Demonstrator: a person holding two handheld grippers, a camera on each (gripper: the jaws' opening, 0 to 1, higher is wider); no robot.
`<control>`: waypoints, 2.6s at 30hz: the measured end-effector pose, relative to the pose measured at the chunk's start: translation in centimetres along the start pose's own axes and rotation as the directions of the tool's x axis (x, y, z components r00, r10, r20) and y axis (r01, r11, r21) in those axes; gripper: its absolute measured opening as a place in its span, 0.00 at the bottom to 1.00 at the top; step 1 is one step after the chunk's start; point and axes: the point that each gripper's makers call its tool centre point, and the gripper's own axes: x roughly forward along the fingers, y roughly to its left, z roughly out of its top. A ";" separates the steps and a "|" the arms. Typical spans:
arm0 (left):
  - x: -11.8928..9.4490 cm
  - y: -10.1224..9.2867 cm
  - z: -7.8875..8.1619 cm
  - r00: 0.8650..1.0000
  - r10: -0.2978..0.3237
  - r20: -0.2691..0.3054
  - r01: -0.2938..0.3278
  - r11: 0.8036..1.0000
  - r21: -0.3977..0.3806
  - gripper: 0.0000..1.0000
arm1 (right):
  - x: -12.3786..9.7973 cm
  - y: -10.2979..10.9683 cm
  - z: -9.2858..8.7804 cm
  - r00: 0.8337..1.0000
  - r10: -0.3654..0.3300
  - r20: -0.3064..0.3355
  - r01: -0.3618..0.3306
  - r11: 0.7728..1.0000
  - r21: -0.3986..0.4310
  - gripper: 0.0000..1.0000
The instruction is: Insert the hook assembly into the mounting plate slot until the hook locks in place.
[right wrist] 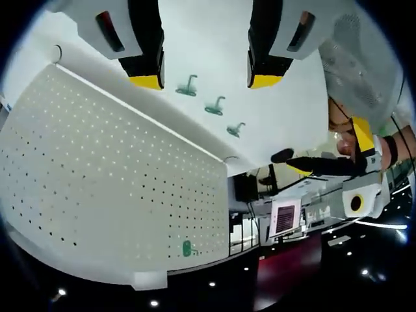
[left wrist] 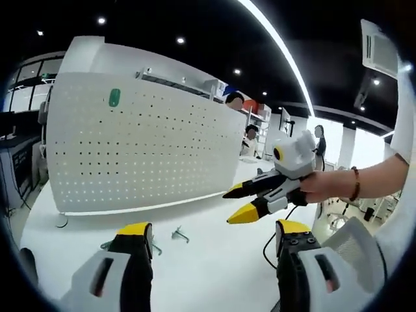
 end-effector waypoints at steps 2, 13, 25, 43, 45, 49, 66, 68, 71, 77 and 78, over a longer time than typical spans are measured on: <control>0.1 -0.1 -0.1 1.000 -0.007 -0.002 0.007 1.000 -0.003 0.79 | 0.0 -0.1 0.0 1.000 0.002 -0.002 -0.002 1.000 -0.003 0.52; 0.4 -0.1 -0.2 1.000 -0.020 -0.015 0.020 1.000 0.008 0.78 | 0.5 -0.8 -0.1 1.000 0.006 -0.024 -0.006 1.000 -0.015 0.52; 0.3 -0.1 0.0 1.000 -0.025 0.000 0.025 1.000 -0.001 0.79 | 1.3 -1.2 -0.2 0.999 0.010 -0.046 -0.011 1.000 -0.018 0.51; -0.4 0.5 -0.3 1.000 -0.008 0.006 0.008 1.000 -0.009 0.79 | 3.3 -1.7 -0.3 0.995 0.031 -0.098 -0.037 0.997 -0.063 0.50; -0.5 0.6 -0.5 1.000 -0.003 0.000 0.003 1.000 -0.009 0.79 | 3.6 -1.7 -0.4 0.994 0.036 -0.104 -0.042 0.997 -0.061 0.50; -0.8 0.6 -0.8 1.000 0.003 -0.001 -0.003 1.000 -0.017 0.78 | 4.0 -1.6 -0.5 0.992 0.039 -0.116 -0.048 0.996 -0.069 0.49; -1.3 0.5 -1.8 0.999 -0.002 -0.036 0.001 1.000 -0.012 0.78 | 5.7 -1.9 -1.9 0.985 0.054 -0.166 -0.067 0.995 -0.077 0.46; -1.3 0.6 -1.8 0.999 -0.002 -0.034 0.001 1.000 -0.018 0.77 | 6.0 -1.7 -2.1 0.984 0.061 -0.167 -0.074 0.995 -0.071 0.46; -1.2 0.6 -2.1 0.999 -0.004 -0.046 0.004 1.000 -0.012 0.77 | 6.5 -1.5 -2.5 0.980 0.068 -0.189 -0.086 0.992 -0.089 0.45; -1.0 0.4 -2.5 0.998 -0.012 -0.054 0.011 1.000 -0.018 0.77 | 7.3 -1.9 -2.9 0.973 0.073 -0.220 -0.099 0.989 -0.111 0.44; -1.0 0.4 -2.7 0.998 -0.013 -0.058 0.012 1.000 -0.022 0.77 | 7.4 -1.9 -3.0 0.972 0.073 -0.222 -0.100 0.989 -0.112 0.44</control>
